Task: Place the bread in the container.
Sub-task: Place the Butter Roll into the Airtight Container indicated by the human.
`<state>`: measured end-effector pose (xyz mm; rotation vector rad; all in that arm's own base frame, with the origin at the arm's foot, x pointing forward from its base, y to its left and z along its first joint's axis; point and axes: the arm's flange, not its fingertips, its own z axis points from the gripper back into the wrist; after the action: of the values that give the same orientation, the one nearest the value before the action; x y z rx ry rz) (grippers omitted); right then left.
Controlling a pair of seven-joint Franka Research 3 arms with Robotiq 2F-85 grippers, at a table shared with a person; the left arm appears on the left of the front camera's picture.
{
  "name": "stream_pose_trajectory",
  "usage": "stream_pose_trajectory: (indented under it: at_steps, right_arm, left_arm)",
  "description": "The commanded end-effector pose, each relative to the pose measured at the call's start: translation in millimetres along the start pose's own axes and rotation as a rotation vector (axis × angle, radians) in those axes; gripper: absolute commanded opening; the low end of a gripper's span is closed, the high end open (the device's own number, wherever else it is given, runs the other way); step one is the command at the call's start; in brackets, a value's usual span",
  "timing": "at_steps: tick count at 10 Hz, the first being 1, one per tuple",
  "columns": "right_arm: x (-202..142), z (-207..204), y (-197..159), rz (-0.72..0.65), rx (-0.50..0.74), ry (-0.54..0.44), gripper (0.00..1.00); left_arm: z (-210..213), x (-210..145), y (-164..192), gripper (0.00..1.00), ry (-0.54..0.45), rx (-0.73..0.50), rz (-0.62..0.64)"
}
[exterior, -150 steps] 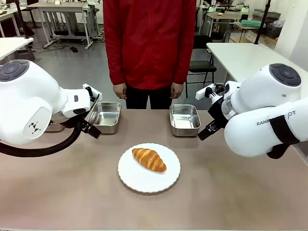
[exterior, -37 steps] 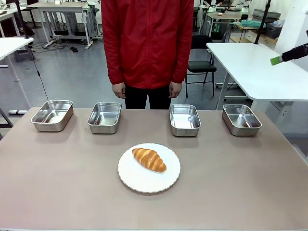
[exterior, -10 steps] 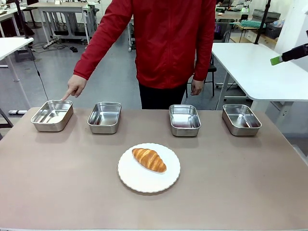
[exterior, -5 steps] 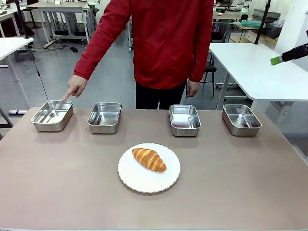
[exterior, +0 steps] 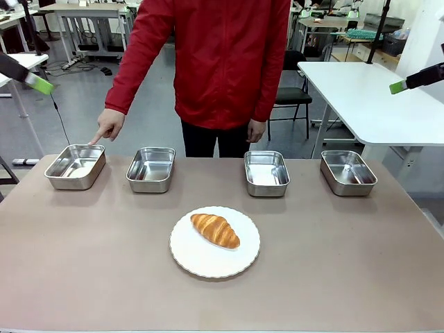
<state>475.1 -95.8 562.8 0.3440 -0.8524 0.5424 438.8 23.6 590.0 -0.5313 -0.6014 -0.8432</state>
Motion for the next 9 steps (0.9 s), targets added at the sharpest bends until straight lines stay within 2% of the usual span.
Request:
stream_pose_trajectory:
  at_steps: [1, 3, 5, 6, 7, 8, 9]
  right_arm:
    - [-0.8, 1.4, -0.5, -0.002, 0.009, -0.012, 1.00]
    - [-0.8, 1.4, -0.5, -0.002, 0.009, -0.012, 1.00]
    - [-0.8, 1.4, -0.5, -0.002, 0.009, -0.012, 1.00]
    - [-0.8, 1.4, -0.5, -0.002, 0.009, -0.012, 1.00]
    - [-0.8, 1.4, -0.5, -0.002, 0.009, -0.012, 1.00]
    - [-0.8, 1.4, -0.5, -0.002, 0.009, -0.012, 1.00]
    - [-0.8, 1.4, -0.5, -0.002, 0.009, -0.012, 1.00]
  left_arm:
    - [-34.4, 6.4, -32.8, 1.00, 0.108, 0.027, 0.103]
    - [-76.5, 16.6, -80.9, 1.00, 0.213, 0.068, 0.175]
    - [-105.4, 24.7, -116.6, 1.00, 0.212, 0.092, 0.236]
    - [-116.1, 23.3, -115.8, 1.00, 0.212, 0.132, 0.289]
    - [-111.8, 15.4, -98.5, 1.00, 0.259, 0.164, 0.244]
    - [-113.6, 27.9, -120.3, 1.00, 0.218, 0.085, 0.239]
    - [-113.6, 27.9, -120.3, 1.00, 0.218, 0.085, 0.239]
